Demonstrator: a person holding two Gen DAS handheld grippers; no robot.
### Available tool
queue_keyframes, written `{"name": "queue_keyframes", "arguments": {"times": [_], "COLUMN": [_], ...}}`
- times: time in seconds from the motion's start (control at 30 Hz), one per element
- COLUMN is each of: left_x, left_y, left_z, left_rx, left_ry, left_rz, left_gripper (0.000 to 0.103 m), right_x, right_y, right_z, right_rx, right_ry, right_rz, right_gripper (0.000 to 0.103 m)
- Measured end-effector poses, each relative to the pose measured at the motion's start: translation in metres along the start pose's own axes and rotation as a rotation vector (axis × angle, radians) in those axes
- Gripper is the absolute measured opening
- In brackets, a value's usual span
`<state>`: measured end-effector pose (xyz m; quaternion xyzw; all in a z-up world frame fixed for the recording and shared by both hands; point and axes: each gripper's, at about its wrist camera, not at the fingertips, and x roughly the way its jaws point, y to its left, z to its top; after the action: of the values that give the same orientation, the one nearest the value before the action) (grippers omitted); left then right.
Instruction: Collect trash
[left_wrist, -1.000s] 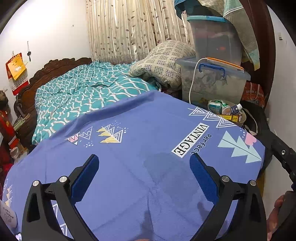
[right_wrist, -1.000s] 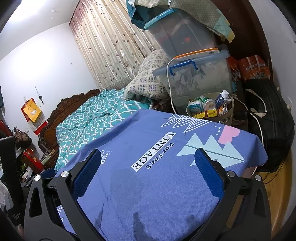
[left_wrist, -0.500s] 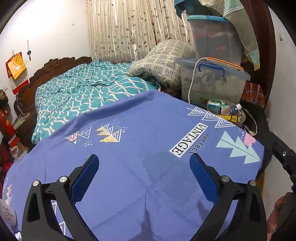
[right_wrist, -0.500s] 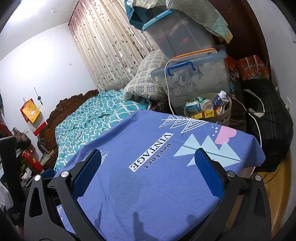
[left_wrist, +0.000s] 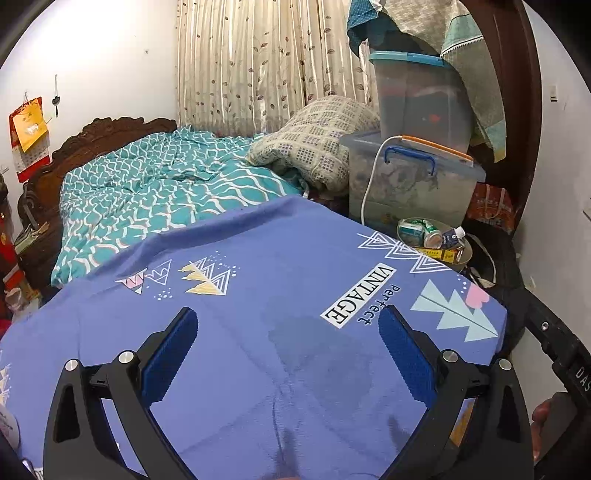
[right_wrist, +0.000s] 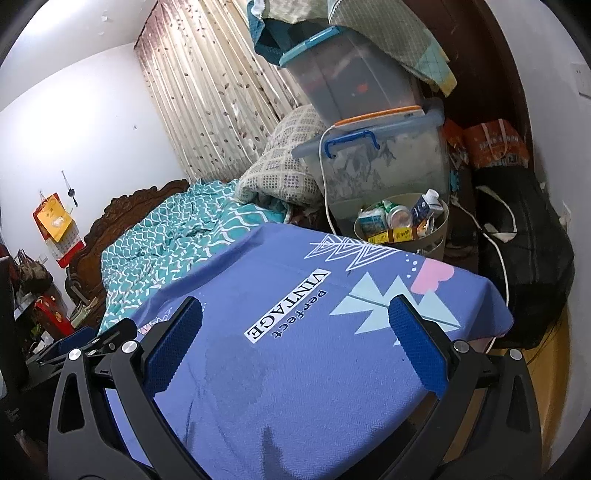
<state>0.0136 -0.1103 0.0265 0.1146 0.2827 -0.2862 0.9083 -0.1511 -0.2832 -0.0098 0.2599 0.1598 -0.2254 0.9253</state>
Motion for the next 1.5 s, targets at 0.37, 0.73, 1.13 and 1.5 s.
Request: {"name": "queue_keyframes", "arguments": {"times": [0.37, 0.73, 1.13, 1.5], "left_x": [-0.004, 0.001, 0.004, 0.003], "left_y": [0.006, 0.008, 0.006, -0.001], "left_z": [0.000, -0.001, -0.004, -0.004], "left_rx": [-0.032, -0.036, -0.027, 0.011], "left_ry": [-0.005, 0.022, 0.032, 0.016], "left_rz": [0.006, -0.002, -0.005, 0.032], "left_gripper": [0.095, 0.095, 0.095, 0.095], "right_x": [0.002, 0.004, 0.004, 0.003], "right_y": [0.004, 0.010, 0.015, 0.016], "right_z": [-0.002, -0.001, -0.004, -0.006], "right_rx": [-0.009, -0.021, -0.036, -0.039], "right_ry": [0.017, 0.031, 0.043, 0.048], "right_rz": [0.015, 0.026, 0.029, 0.032], "right_gripper": [0.100, 0.100, 0.100, 0.100]}}
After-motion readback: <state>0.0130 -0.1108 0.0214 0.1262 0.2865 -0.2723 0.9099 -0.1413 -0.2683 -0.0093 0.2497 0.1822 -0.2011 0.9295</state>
